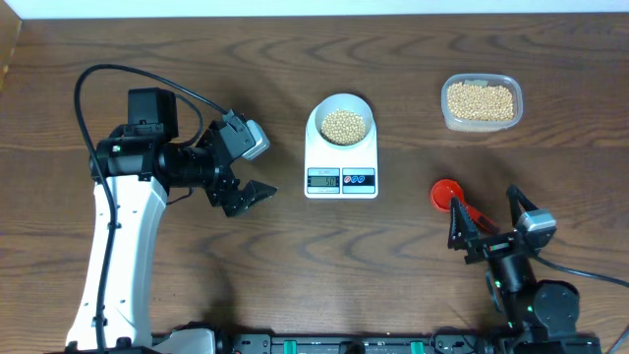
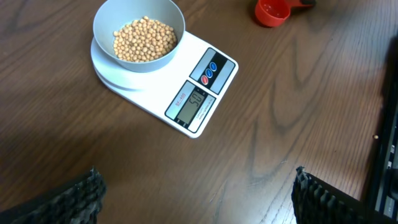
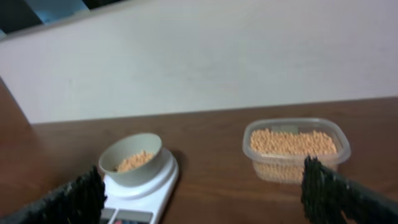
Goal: Scoop item into bowl and weigh 50g on scale
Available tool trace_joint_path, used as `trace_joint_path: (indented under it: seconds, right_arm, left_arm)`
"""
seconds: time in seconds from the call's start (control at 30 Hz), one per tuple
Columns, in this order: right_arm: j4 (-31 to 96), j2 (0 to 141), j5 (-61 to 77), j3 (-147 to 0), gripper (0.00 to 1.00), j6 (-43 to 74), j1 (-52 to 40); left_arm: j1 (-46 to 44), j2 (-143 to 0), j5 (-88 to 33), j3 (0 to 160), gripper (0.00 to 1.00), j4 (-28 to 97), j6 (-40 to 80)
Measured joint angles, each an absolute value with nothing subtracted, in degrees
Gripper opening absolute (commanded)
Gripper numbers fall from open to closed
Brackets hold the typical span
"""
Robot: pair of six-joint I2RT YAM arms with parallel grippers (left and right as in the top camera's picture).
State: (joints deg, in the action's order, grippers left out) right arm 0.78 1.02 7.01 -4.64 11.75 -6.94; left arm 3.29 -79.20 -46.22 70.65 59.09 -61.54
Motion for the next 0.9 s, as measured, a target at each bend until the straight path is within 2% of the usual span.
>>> trace_joint_path:
  seconds: [0.2, 0.6, 0.9]
  right_arm:
    - [1.2, 0.8, 6.8, -0.5, 0.99, 11.4, -7.0]
    - [3.6, 0.7, 6.6, -0.4, 0.99, 3.1, -7.5]
    - [3.6, 0.7, 6.6, -0.4, 0.99, 1.3, -7.5]
  left_arm:
    - [3.3, -79.2, -46.2, 70.7, 0.98, 59.0, -61.5]
    - [3.3, -79.2, -46.2, 70.7, 0.98, 59.0, -61.5]
    - [3.3, -79.2, -46.2, 70.7, 0.98, 59.0, -61.5]
